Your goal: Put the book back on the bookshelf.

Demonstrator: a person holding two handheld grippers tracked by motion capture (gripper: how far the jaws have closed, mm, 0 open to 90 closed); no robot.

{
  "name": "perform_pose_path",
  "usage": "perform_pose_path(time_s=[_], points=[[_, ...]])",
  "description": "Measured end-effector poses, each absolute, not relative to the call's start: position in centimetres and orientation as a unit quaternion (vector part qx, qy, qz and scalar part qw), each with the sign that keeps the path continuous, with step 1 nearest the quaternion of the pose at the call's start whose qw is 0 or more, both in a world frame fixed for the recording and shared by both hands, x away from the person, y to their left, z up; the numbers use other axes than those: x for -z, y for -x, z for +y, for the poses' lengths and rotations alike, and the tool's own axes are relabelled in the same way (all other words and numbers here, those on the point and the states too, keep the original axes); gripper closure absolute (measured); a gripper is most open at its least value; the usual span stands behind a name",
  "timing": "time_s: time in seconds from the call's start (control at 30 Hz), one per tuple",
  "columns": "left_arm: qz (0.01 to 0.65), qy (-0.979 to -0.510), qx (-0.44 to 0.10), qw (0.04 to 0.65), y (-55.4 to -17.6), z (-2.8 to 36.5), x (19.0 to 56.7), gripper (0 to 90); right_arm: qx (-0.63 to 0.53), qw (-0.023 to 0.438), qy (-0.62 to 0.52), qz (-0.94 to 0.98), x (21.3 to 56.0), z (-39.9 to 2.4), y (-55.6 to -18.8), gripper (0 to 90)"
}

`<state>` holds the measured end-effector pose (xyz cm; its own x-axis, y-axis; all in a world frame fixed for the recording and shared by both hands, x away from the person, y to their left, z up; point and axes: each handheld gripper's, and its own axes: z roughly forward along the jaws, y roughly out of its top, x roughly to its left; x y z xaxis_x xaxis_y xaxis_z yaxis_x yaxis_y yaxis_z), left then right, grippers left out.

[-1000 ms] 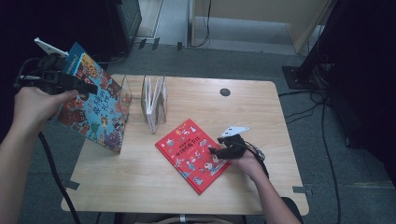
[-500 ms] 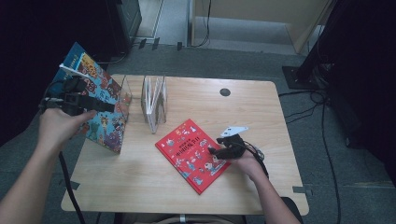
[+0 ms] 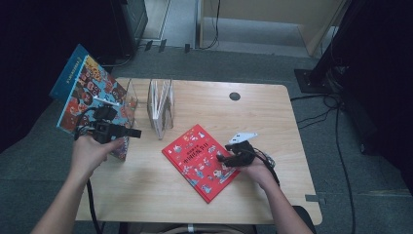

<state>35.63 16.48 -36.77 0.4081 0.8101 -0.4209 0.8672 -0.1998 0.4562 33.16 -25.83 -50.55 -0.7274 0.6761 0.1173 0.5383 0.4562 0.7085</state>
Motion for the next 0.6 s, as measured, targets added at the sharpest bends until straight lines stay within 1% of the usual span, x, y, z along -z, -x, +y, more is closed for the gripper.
perform_pose_path(time_s=[0.07, 0.3, 0.6], points=[[0.54, -0.774, 0.054, 0.328, -35.5, 16.0, 37.9, 51.6, -0.378, 0.09, -0.358, 0.849, 50.6, -25.8, -33.2, 39.7], [0.534, -0.77, 0.06, 0.343, -35.1, 14.8, 40.8, 51.7, -0.377, 0.089, -0.36, 0.849, 50.6, -25.7, -33.2, 39.8], [0.526, -0.779, 0.063, 0.335, -34.5, 13.0, 44.3, 52.0, -0.377, 0.086, -0.358, 0.85, 50.7, -25.5, -33.3, 39.7]])
